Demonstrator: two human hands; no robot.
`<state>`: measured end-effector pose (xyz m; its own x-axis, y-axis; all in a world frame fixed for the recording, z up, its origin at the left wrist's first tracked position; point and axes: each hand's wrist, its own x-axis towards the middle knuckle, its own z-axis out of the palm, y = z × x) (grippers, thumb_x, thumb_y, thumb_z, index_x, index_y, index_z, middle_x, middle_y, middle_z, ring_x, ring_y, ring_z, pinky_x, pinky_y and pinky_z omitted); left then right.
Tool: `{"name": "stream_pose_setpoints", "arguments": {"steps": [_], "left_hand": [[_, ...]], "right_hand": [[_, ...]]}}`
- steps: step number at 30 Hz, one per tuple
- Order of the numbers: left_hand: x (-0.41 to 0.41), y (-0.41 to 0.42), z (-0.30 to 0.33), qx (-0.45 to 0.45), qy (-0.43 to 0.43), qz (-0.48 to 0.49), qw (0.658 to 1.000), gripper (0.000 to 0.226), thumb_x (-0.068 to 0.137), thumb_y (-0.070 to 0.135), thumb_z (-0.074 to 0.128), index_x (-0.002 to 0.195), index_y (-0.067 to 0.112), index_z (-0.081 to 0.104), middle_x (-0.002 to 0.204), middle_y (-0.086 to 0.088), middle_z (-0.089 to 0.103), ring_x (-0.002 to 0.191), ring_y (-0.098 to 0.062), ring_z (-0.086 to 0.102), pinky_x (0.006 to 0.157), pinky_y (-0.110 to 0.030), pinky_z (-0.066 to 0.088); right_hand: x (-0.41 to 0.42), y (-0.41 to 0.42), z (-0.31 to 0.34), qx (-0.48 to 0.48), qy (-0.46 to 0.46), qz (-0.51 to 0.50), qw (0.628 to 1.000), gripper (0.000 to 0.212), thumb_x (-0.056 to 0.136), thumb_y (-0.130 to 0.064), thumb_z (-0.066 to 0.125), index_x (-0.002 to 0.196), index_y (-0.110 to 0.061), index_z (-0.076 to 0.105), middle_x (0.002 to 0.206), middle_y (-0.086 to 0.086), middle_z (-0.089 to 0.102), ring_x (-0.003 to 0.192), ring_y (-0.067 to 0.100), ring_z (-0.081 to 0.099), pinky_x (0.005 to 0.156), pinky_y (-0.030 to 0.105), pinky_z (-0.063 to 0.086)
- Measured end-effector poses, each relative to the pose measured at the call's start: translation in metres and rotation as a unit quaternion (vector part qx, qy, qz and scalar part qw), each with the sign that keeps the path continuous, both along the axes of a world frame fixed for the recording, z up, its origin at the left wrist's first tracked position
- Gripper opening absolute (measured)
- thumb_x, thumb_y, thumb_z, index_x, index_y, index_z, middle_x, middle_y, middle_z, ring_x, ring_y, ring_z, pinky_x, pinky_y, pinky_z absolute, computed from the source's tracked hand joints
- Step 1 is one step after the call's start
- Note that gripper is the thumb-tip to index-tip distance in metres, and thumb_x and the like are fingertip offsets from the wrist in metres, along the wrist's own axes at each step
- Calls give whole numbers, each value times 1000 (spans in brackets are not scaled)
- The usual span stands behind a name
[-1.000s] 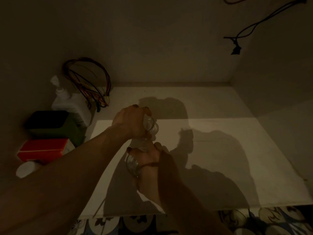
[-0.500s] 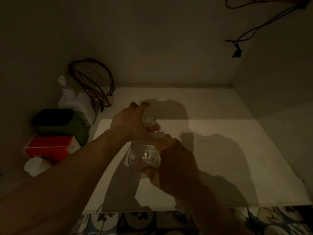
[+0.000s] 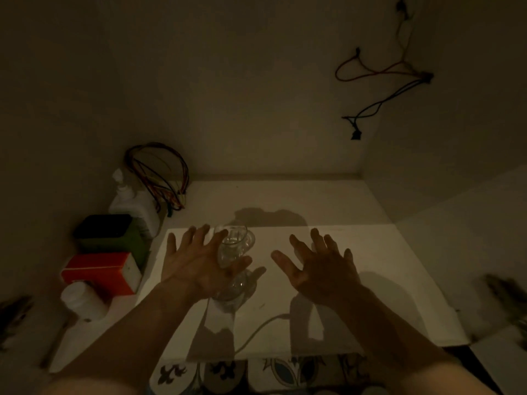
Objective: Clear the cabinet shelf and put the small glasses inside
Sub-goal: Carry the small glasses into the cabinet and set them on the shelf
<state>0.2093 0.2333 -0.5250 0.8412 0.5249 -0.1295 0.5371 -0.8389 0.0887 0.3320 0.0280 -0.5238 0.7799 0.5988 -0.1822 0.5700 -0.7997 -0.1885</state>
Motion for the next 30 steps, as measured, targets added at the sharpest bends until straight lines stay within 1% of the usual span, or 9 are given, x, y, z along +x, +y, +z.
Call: {"name": "stream_pose_setpoints", "arguments": {"steps": [4, 9, 13, 15, 17, 19, 21, 26, 30], "left_hand": [[-7, -18, 17, 2, 17, 10, 1000, 105, 67, 98, 8, 156, 44, 11, 168, 3, 7, 153, -24, 1, 120, -58, -4], [-25, -56, 48, -41, 35, 12, 998, 108, 62, 100, 7, 155, 47, 13, 167, 4, 12, 153, -24, 3, 120, -60, 0], [-54, -87, 112, -83, 61, -6, 995, 106, 61, 102, 7, 153, 50, 13, 166, 7, 12, 153, -23, 3, 119, -63, 1], [-69, -101, 156, -98, 81, 0, 992, 107, 58, 104, 8, 152, 52, 11, 166, 11, 10, 152, -20, 3, 118, -63, -1], [-85, -113, 212, -114, 108, 7, 988, 105, 57, 104, 11, 151, 55, 9, 166, 12, 8, 152, -19, 1, 118, -62, -1], [-103, -125, 268, -125, 119, 0, 985, 102, 60, 102, 13, 151, 55, 10, 167, 9, 11, 152, -22, 3, 117, -64, 4], [-120, -137, 329, -122, 121, -12, 985, 98, 65, 99, 16, 152, 54, 14, 166, 6, 18, 152, -24, 8, 116, -65, 10], [-170, -178, 481, -160, 100, -2, 982, 90, 73, 92, 28, 152, 53, 10, 166, 9, 11, 151, -25, 6, 114, -60, 8], [-207, -212, 583, -169, 70, 22, 983, 98, 62, 101, 21, 149, 57, 12, 165, 15, 14, 151, -21, 7, 116, -52, 12]], "right_hand": [[-5, -10, 21, 3, -13, 5, 1000, 91, 79, -89, 5, 156, -41, 18, 169, 8, 5, 154, 35, 4, 117, 69, 8], [-31, -33, 70, -42, 43, -4, 998, 90, 79, -89, 1, 156, -45, 8, 169, 5, -4, 154, 33, -5, 118, 68, 1], [-63, -61, 146, -79, 73, -4, 994, 86, 81, -87, -1, 156, -45, 2, 169, 3, -7, 154, 33, -7, 117, 69, 1], [-80, -73, 196, -93, 98, -16, 991, 89, 77, -88, -4, 155, -47, 0, 169, -1, -9, 154, 31, -9, 117, 69, 0], [-99, -85, 258, -104, 128, -19, 986, 103, 62, -93, -12, 155, -50, 1, 169, -4, -10, 154, 30, -11, 116, 69, -4], [-119, -95, 318, -101, 144, -30, 984, 113, 55, -97, -15, 154, -50, 13, 169, 0, 7, 154, 35, -1, 114, 71, -2], [-138, -107, 380, -90, 139, -43, 985, 112, 61, -99, -11, 154, -46, 22, 165, 4, 24, 151, 37, 13, 112, 72, 1], [-186, -145, 520, -74, 175, -43, 981, 98, 64, -100, -3, 152, -55, -1, 169, -8, -8, 153, 30, -14, 111, 72, -7], [-210, -184, 618, -69, 177, -39, 981, 105, 58, -102, -5, 152, -55, 1, 169, -8, -8, 153, 31, -13, 112, 74, -7]]}}
